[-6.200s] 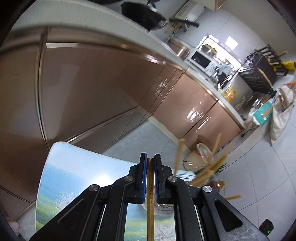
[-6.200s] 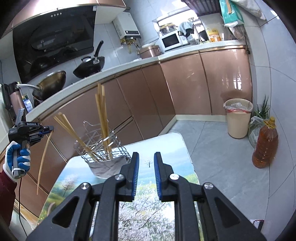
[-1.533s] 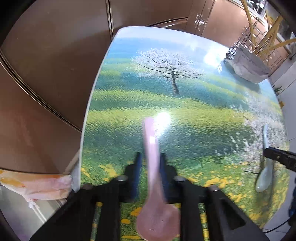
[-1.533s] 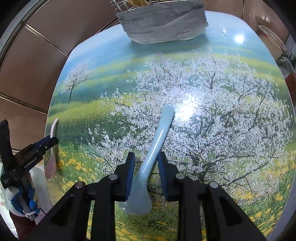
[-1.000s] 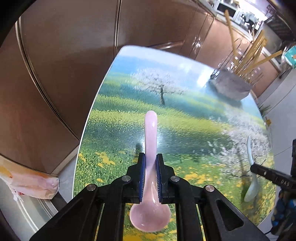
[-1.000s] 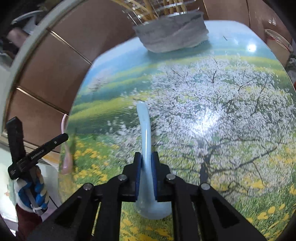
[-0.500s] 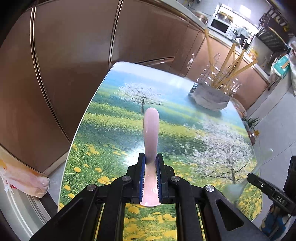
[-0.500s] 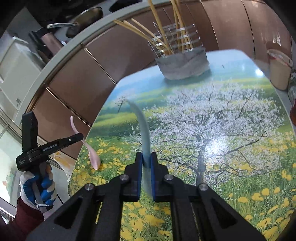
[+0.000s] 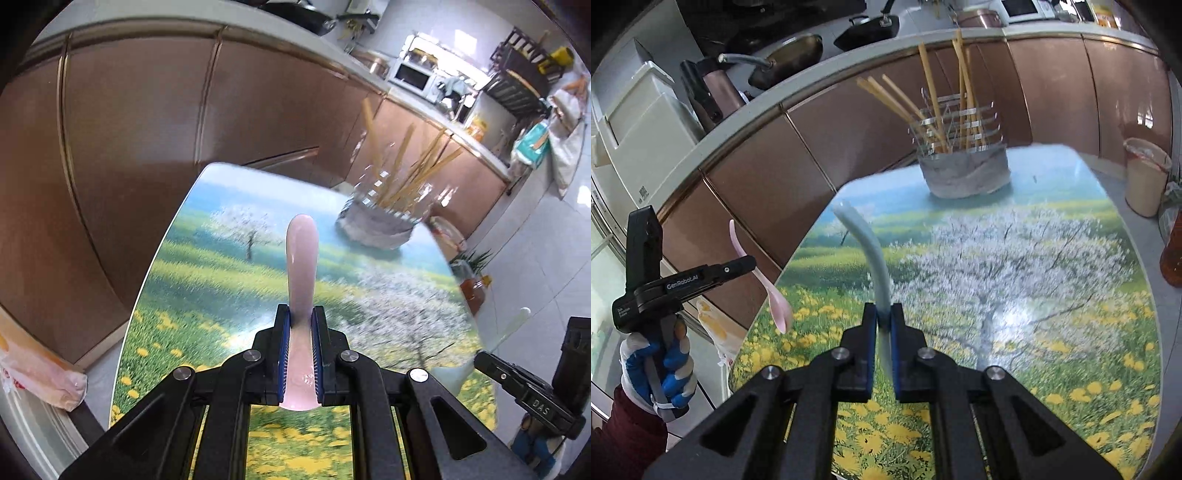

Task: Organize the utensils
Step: 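Lift both spoons into the wire holder and open both grippers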

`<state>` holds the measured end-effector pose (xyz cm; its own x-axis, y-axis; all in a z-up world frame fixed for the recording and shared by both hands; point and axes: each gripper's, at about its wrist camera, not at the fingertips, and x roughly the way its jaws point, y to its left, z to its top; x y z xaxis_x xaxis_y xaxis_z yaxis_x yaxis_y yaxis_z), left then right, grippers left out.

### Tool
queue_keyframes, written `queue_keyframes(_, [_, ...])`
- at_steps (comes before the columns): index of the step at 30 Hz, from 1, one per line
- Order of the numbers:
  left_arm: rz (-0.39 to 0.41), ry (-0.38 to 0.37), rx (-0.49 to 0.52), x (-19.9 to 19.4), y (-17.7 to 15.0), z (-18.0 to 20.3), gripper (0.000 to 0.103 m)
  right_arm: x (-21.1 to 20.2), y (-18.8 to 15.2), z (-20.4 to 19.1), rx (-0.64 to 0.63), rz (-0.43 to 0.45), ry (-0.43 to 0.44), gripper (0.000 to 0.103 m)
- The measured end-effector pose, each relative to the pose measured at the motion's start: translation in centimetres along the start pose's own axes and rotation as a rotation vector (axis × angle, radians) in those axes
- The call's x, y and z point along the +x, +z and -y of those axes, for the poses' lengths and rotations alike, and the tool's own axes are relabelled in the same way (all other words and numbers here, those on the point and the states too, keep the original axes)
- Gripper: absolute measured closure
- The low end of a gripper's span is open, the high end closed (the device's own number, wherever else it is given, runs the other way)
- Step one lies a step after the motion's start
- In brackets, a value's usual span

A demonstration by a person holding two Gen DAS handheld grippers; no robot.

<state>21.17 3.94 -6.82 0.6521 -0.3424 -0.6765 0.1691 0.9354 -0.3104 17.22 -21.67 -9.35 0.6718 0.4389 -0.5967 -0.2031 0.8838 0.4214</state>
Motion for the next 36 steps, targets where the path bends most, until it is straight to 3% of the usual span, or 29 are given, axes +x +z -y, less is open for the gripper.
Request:
queue_keyframes(7, [0.077, -0.086, 0.064, -2.5, 5.0, 4.0, 0.092, -3.9, 5.2, 0.7, -0.012, 0.098, -0.025, 0.097])
queue_keyframes(12, [0.132, -0.151, 0.102, -2.7, 10.8, 7.5, 0.092, -5.7, 10.5, 1.6, -0.01, 0.171, -0.042, 0.097])
queue_keyframes(16, [0.167, -0.188, 0.124, -0.8, 15.7, 10.7, 0.092, -5.3, 15.7, 3.3, 0.009, 0.227, -0.037, 0.097])
queue_keyframes(23, [0.23, -0.161, 0.159, 5.3, 21.5, 14.8, 0.092, -1.4, 22.6, 6.7, 0.055, 0.288, 0.009, 0.097])
queue_keyframes(30, [0.222, -0.089, 0.18, 13.2, 22.8, 16.2, 0.092, 4.4, 25.7, 9.9, 0.11, 0.286, 0.056, 0.097])
queue_keyframes(36, [0.174, -0.043, 0.197, 17.7, 21.4, 16.3, 0.092, 9.3, 24.6, 11.9, 0.152, 0.236, 0.079, 0.097])
